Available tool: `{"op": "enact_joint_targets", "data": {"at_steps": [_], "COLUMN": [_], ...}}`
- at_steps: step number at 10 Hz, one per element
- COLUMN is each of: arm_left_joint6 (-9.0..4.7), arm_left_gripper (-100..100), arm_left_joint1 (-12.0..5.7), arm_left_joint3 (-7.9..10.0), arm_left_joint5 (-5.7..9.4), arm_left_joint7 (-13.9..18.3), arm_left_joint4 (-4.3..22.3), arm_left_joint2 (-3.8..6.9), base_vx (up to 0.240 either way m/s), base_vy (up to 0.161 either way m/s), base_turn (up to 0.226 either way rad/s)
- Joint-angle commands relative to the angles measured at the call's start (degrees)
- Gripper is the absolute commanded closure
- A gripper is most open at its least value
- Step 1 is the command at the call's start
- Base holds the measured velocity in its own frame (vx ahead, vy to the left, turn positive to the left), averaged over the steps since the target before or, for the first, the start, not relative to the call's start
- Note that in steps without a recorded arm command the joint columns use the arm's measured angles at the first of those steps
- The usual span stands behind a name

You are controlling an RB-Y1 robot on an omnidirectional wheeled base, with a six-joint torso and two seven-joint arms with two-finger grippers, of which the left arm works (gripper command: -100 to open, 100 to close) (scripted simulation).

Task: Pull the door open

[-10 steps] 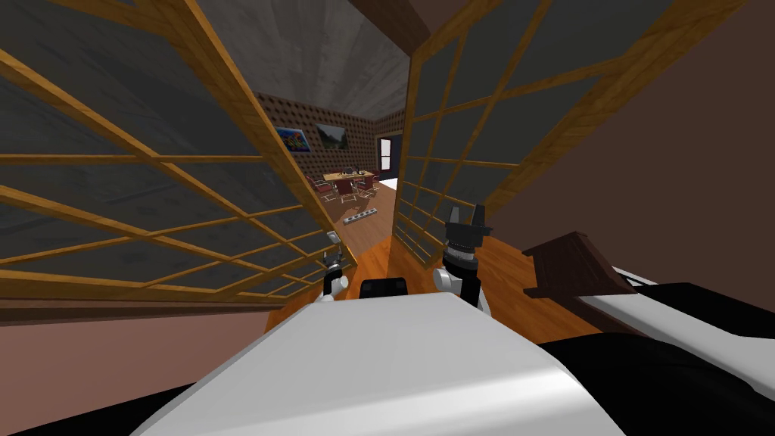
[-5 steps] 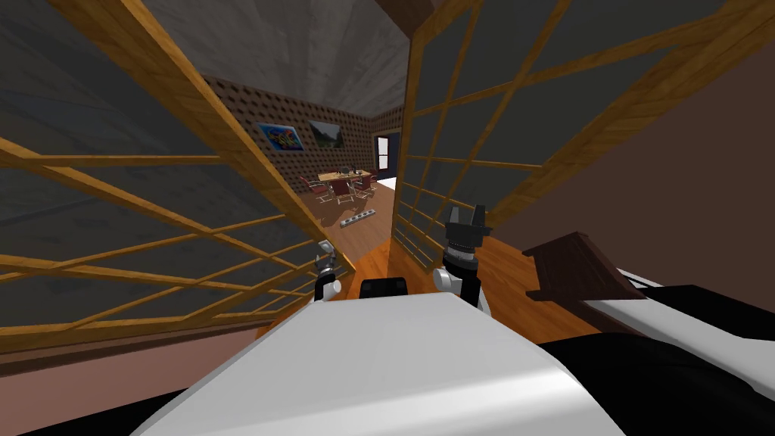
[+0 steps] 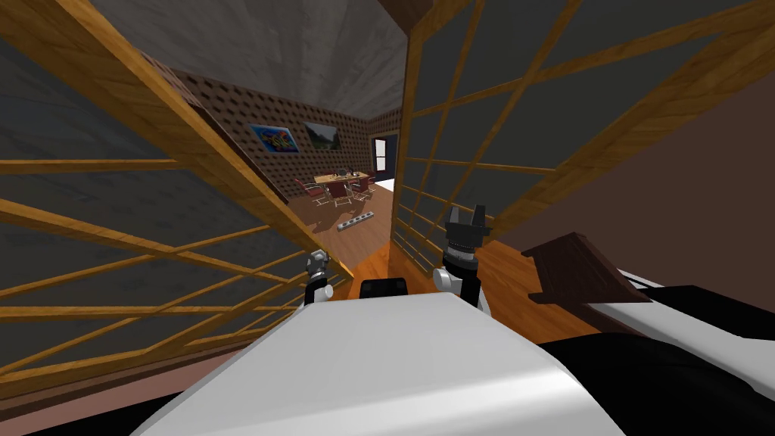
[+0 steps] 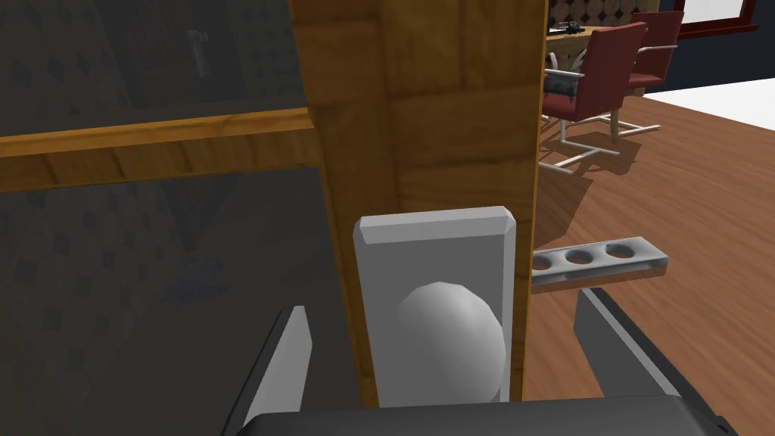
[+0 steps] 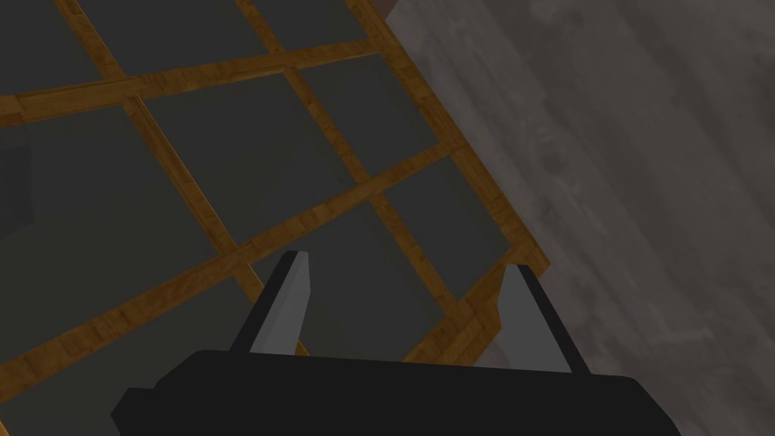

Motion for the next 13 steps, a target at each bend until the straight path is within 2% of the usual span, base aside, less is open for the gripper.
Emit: {"op": "enact_joint_targets", "data": {"at_steps": [1,2,7,13], "arm_left_joint6": [0.0,0.0,0.0,0.33], "arm_left_gripper": [-100,100,100,100], "arm_left_joint1": [0.0,0.0,0.0,1.09], "arm_left_joint3": [0.0,0.0,0.0,-5.16], "arm_left_joint5": [0.0,0.0,0.0,-2.8], "arm_left_joint7": [0.0,0.0,0.0,3.42], "arm_left_joint4": [0.0,0.0,0.0,-2.16], "arm_left_joint2": [0.0,0.0,0.0,1.4], "base_vx": [0.082,-0.019,-0.014,-0.239], "base_vy": [0.0,-0.001,0.002,0.007], "base_turn": [0.006,0.012,-0.004,-0.075]}}
